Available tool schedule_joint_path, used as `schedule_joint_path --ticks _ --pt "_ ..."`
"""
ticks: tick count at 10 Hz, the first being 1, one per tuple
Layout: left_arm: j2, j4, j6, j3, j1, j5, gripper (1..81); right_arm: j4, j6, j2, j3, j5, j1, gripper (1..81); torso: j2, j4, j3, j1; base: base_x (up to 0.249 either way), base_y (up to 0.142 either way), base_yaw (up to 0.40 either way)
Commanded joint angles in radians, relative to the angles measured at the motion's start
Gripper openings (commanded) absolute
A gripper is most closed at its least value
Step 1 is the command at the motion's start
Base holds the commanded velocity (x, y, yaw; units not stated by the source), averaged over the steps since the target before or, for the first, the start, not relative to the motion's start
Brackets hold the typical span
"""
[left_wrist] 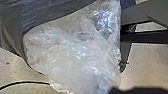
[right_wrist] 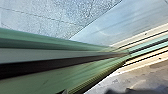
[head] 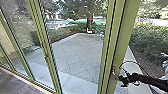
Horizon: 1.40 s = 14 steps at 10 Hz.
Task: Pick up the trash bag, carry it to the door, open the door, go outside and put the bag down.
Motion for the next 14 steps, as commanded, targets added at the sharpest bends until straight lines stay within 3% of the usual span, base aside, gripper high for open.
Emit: schedule_joint_path --ticks 1,8,12,14 --pt "-0.002 -0.007 0.010 0.007 -0.013 0.078 1.0 -0.084 0.021 0.085 0.016 0.029 0.054 81.1 0.000 0.000 0.000 0.000 0.075 0.000 0.000" --pt "-0.002 -0.007 0.009 0.007 -0.011 0.078 1.0 -0.087 0.000 0.068 0.030 0.026 0.098 81.1 0.000 0.000 -0.001 0.000 0.099 0.000 0.000" --pt "0.002 -0.007 0.009 0.007 -0.013 0.078 1.0 -0.096 -0.017 -0.027 0.176 0.026 0.138 81.1 0.003 0.000 -0.003 0.004 0.072 0.000 0.000" --pt "0.002 -0.007 0.009 0.007 -0.011 0.078 1.0 -0.148 -0.013 -0.090 0.281 0.014 0.175 81.1 0.005 0.000 -0.005 0.007 0.000 0.000 0.000"
